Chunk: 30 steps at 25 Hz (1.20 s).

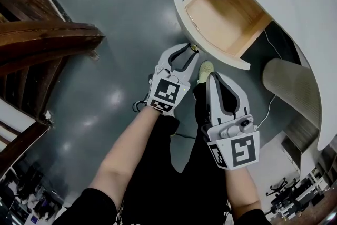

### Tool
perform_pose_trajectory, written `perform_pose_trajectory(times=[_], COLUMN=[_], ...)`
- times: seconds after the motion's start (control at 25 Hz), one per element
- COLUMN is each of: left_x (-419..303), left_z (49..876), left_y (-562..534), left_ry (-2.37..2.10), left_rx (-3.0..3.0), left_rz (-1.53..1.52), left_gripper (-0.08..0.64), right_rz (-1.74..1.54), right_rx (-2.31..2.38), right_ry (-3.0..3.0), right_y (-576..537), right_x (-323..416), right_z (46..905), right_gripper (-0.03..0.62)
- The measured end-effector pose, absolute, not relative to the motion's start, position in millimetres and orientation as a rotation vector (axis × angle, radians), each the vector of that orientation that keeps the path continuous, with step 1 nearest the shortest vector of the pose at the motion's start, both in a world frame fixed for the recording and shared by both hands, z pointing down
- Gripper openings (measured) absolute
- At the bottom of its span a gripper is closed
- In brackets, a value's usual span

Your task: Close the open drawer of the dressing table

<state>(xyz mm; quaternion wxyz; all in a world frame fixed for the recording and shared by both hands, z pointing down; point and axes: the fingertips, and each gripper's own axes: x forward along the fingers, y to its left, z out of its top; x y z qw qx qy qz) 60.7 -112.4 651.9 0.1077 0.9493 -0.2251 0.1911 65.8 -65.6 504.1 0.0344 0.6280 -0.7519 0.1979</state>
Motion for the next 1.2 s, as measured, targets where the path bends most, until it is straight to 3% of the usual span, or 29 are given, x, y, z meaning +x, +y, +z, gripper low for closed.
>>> perform_pose_trajectory(times=[1.2], left_x=[194], left_z=[645], left_y=[-194], left_ry=[-0.664], left_rx=[2.848], left_rz=[0.426], left_gripper=[0.107], right_rz=[0.634], right_rx=[2.086], right_ry=[-2.2], right_y=[-105], right_x=[184], right_z=[531], right_gripper=[0.015])
